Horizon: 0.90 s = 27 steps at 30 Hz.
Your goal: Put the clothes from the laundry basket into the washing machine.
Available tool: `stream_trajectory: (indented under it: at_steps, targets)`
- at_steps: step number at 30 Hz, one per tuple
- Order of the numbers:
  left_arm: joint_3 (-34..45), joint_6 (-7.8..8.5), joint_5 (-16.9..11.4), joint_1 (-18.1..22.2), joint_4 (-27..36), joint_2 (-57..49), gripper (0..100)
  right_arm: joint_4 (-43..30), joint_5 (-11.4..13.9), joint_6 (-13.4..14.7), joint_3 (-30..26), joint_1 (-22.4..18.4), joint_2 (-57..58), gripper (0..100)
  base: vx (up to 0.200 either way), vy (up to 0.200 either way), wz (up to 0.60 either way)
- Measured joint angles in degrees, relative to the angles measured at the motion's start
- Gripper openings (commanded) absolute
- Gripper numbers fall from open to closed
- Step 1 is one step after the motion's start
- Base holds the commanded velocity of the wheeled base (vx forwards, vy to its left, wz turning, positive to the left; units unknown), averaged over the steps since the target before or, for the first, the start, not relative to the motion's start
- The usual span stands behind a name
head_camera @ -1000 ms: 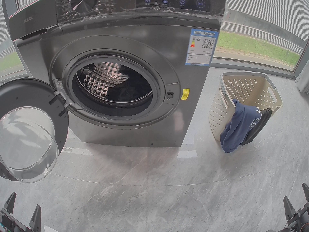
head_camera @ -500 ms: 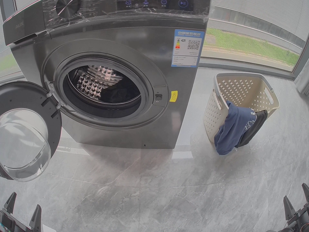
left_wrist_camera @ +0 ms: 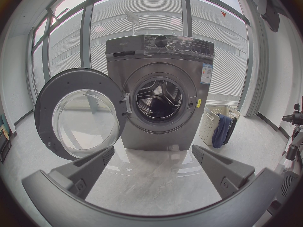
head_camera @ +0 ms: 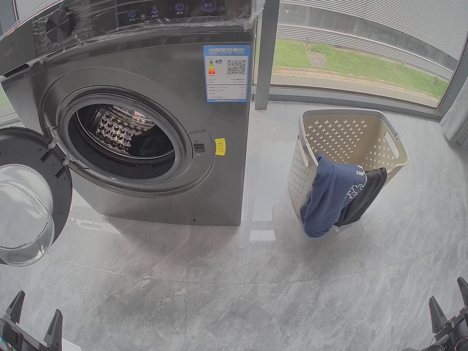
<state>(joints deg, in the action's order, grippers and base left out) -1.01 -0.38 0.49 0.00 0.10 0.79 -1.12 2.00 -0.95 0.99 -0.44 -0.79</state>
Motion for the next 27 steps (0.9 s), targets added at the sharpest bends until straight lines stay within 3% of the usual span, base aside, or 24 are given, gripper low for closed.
stream_trajectory:
  at_steps: [19,24,27]
  targets:
    - [0.0,-0.02,0.1,0.0,0.0,0.0,100,0.0,0.0,0.0,0.0,0.0,0.0,100,0.000,-0.168,0.00]
    - [0.0,0.09,0.1,0.0,0.0,0.1,100,0.0,0.0,0.0,0.0,0.0,-0.1,100,0.000,0.000,0.00]
    - [0.0,0.09,0.0,0.0,0.0,0.1,100,0.0,0.0,0.0,0.0,0.0,-0.1,100,0.200,0.000,0.00]
